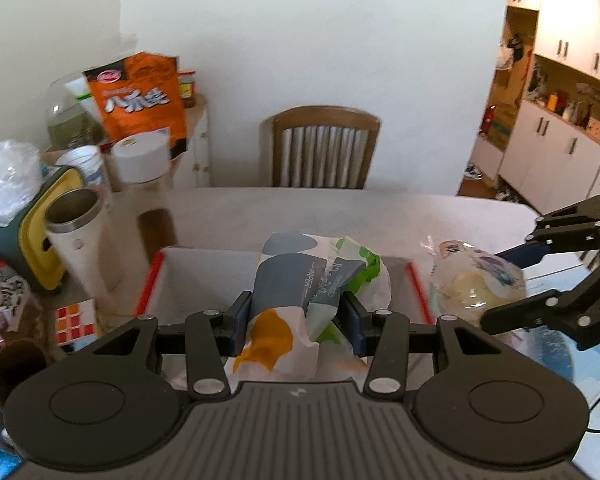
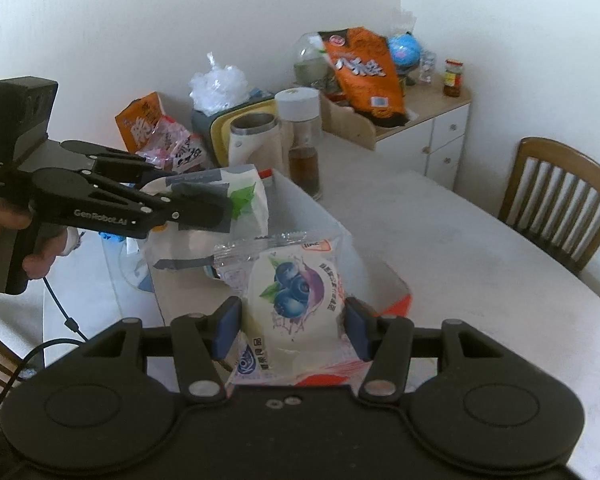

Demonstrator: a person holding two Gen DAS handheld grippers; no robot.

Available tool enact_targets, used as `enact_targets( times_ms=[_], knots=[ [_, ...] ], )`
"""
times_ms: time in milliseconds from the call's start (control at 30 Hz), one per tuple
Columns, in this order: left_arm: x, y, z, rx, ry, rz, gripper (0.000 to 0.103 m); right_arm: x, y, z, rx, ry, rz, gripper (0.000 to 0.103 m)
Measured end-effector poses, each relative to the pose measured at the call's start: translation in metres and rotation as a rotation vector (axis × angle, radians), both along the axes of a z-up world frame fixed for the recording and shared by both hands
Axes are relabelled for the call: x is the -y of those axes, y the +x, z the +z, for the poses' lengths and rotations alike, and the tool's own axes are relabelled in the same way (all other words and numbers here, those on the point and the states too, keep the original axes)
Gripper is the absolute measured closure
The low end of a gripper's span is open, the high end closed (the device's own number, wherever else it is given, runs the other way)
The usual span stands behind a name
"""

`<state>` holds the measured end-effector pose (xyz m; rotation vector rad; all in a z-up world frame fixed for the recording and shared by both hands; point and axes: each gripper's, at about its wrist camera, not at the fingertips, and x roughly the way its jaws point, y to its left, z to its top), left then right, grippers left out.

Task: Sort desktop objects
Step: 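Lift both bags and carry them over the cardboard box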

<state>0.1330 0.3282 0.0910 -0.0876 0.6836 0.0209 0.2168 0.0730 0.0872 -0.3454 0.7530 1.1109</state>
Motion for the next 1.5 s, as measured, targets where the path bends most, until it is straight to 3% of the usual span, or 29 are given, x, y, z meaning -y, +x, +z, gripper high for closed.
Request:
enact_targets(
  times_ms=[300,733,1500],
  knots=[
    [-0.031,0.011,-0.026,-0.063,0.021,0.042,0.057,-0.040,0.006,-0.020,-0.022,-0.055,0.009,0.048],
    [-0.034,0.037,-0.066,-0.186,0.076,0.016,0.057,-0.086,0.004,-0.055,-0.015,-0.167,0.065,0.048],
    [-0.027,0.054,-0.112,-0.345,0.105,-0.028,0.057,-0.109,0.007,-0.090,-0.002,-0.261,0.078,0.048]
  ],
)
